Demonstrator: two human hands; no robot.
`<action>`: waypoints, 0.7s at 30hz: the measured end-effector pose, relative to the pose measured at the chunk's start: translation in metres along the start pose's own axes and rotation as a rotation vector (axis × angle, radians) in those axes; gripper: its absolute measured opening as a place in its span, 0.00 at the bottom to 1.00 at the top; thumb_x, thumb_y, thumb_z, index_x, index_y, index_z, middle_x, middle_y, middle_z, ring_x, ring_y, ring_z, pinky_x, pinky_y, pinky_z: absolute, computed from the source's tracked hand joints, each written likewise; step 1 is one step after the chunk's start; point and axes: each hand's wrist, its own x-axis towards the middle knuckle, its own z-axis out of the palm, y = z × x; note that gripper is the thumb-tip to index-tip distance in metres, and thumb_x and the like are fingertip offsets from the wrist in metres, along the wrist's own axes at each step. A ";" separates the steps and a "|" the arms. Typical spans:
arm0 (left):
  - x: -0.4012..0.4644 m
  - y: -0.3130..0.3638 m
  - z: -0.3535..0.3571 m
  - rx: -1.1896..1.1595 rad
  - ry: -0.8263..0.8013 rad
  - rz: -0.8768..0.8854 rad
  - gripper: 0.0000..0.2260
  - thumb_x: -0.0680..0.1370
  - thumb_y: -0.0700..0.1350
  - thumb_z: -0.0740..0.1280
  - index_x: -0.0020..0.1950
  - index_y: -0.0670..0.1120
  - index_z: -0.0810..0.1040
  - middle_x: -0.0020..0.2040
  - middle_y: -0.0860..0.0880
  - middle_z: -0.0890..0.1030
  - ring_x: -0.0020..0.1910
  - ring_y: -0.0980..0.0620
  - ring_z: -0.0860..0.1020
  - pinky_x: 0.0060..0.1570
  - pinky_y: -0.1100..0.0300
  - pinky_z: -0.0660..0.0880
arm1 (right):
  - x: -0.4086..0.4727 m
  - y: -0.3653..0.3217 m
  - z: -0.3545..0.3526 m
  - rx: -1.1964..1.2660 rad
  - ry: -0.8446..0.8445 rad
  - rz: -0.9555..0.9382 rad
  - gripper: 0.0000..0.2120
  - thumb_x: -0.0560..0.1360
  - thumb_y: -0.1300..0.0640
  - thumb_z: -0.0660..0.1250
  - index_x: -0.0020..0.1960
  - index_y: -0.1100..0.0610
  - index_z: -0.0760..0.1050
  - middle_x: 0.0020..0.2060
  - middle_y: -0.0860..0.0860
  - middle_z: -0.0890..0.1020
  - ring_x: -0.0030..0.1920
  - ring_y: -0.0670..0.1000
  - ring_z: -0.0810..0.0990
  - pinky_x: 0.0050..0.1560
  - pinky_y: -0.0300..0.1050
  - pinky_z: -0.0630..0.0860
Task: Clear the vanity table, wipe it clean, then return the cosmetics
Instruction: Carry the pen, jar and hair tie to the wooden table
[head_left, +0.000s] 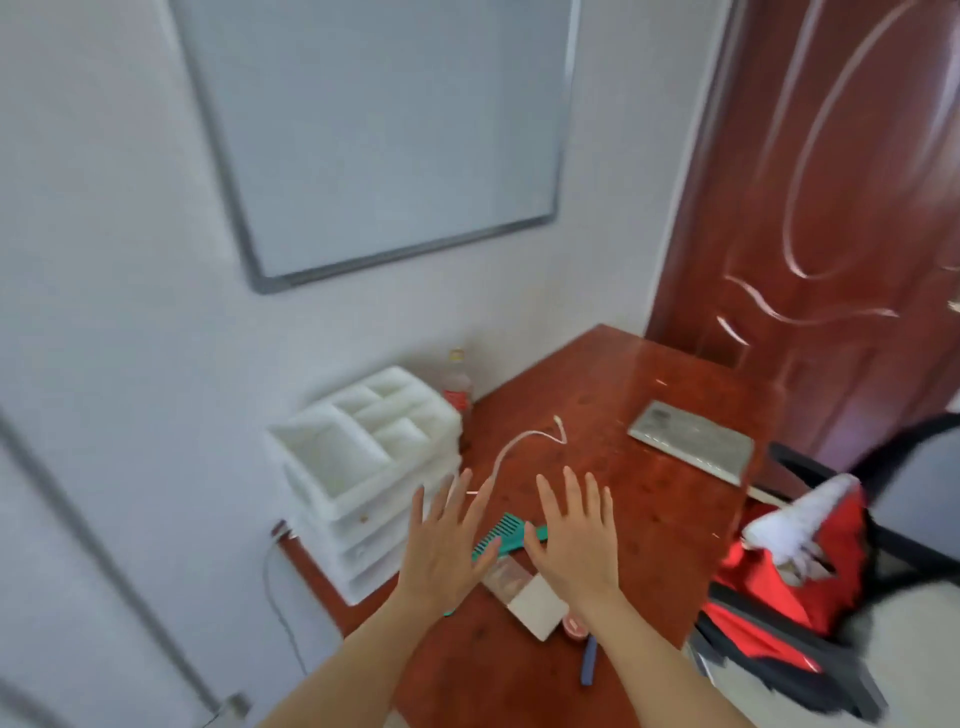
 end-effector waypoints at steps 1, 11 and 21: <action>-0.008 -0.011 -0.012 0.021 0.034 -0.048 0.28 0.74 0.61 0.54 0.72 0.52 0.62 0.68 0.45 0.72 0.66 0.43 0.72 0.65 0.40 0.63 | 0.007 -0.014 -0.009 0.016 0.025 -0.053 0.29 0.70 0.42 0.53 0.64 0.54 0.74 0.62 0.62 0.76 0.63 0.66 0.72 0.62 0.63 0.68; -0.200 -0.140 -0.149 0.349 0.176 -0.609 0.30 0.76 0.62 0.48 0.75 0.51 0.58 0.72 0.46 0.67 0.70 0.45 0.66 0.67 0.42 0.60 | -0.010 -0.251 -0.082 0.276 0.168 -0.636 0.28 0.70 0.45 0.54 0.64 0.57 0.73 0.64 0.62 0.73 0.64 0.67 0.69 0.66 0.63 0.61; -0.544 -0.168 -0.254 0.661 0.142 -1.257 0.31 0.76 0.63 0.43 0.77 0.51 0.49 0.76 0.45 0.56 0.74 0.44 0.57 0.71 0.42 0.52 | -0.224 -0.515 -0.174 0.623 0.195 -1.144 0.27 0.69 0.49 0.68 0.65 0.58 0.71 0.64 0.63 0.71 0.64 0.68 0.68 0.64 0.66 0.63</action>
